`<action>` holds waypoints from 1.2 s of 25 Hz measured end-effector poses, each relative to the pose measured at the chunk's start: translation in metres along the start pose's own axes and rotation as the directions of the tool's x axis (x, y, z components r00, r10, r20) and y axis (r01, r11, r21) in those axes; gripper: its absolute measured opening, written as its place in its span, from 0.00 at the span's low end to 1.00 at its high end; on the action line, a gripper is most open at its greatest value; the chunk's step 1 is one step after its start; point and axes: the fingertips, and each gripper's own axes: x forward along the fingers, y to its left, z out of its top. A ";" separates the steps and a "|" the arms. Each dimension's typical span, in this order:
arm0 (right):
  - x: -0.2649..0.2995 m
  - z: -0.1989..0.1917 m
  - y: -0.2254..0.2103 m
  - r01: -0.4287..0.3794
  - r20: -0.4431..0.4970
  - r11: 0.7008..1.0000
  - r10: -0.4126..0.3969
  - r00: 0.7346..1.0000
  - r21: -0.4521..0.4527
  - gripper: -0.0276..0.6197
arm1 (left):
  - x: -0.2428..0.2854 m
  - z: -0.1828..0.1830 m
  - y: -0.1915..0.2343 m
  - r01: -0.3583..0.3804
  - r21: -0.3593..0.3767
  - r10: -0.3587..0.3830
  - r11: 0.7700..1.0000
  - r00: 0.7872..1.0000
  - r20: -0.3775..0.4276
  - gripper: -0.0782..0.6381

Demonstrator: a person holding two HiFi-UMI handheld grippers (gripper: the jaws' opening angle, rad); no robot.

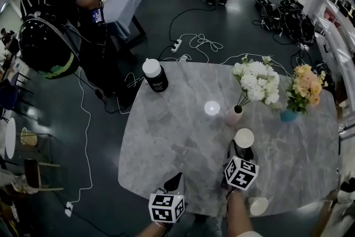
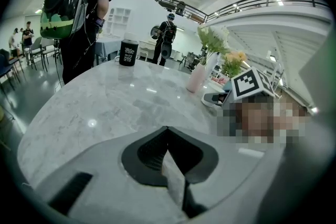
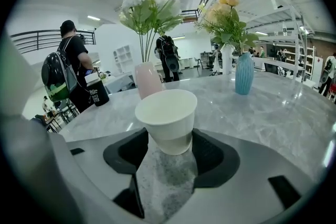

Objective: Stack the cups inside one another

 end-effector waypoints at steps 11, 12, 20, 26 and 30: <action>-0.030 0.007 0.010 -0.037 0.024 0.999 0.037 0.999 -0.001 0.41 | -0.007 -0.001 -0.014 0.034 0.007 -0.034 0.999 0.999 0.016 0.10; -0.035 0.008 0.014 -0.048 0.027 0.999 0.048 0.998 -0.008 0.41 | -0.008 -0.001 -0.015 0.040 0.010 -0.040 0.999 0.999 0.017 0.10; -0.092 0.015 0.030 -0.094 0.046 0.995 0.095 0.994 -0.040 0.41 | -0.032 0.000 -0.026 0.070 0.020 -0.071 0.997 0.997 0.040 0.10; -0.142 0.016 0.019 -0.077 0.066 0.996 0.081 0.995 -0.051 0.41 | -0.053 0.000 -0.048 0.114 0.053 -0.118 0.992 0.991 0.068 0.10; -0.176 0.014 0.007 -0.058 0.078 0.998 0.061 0.995 -0.037 0.41 | -0.069 -0.003 -0.067 0.148 0.079 -0.154 0.986 0.985 0.080 0.10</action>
